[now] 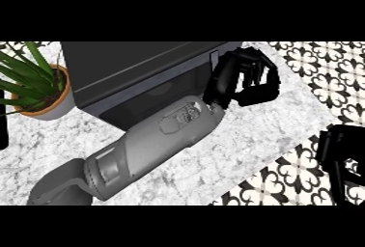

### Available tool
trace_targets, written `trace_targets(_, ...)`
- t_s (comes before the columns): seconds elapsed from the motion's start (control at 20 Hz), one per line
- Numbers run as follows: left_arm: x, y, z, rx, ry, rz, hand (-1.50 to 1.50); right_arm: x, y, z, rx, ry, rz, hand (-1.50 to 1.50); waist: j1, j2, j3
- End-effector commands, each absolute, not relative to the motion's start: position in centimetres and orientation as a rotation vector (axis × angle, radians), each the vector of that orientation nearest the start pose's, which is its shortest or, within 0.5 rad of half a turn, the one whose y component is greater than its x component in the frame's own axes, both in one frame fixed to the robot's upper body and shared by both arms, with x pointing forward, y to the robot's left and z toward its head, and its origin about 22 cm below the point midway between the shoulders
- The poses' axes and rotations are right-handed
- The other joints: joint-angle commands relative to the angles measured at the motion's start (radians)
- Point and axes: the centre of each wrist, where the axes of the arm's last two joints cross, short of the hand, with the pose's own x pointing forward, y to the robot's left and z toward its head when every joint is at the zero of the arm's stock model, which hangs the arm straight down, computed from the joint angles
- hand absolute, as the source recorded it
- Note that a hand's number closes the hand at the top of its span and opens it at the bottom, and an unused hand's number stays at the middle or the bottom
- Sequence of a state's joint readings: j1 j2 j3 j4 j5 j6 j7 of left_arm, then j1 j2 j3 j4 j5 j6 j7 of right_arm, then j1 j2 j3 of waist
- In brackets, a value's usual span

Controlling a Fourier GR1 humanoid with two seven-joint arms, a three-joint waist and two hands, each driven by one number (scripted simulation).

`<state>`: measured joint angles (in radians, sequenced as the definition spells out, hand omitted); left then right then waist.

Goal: Pick up the milk, place it into the microwave and close the microwave

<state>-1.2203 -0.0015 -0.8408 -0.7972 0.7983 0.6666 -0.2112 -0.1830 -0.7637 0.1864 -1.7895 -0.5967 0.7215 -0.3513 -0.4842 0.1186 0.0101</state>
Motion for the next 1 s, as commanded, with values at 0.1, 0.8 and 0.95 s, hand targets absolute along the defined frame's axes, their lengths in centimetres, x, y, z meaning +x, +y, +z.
trace_targets(0.1, 37.6, -1.2, 12.2, -0.313, -1.562, 0.047, 1.5, 24.8, -28.7, 12.6, 1.003, -1.765, 0.957, 1.5, 0.062, 0.024, -0.016)
trace_targets(0.8, 37.7, 2.3, 6.6, -0.507, -1.411, 0.181, 1.5, 20.8, -26.3, 10.8, 1.06, -1.749, 0.856, 1.5, 0.133, -0.007, -0.012)
trace_targets(0.95, 37.6, 2.6, 5.8, -0.524, -1.41, 0.157, 1.5, 19.9, -25.7, 10.5, 1.075, -1.757, 0.833, 1.5, 0.134, -0.009, -0.011)
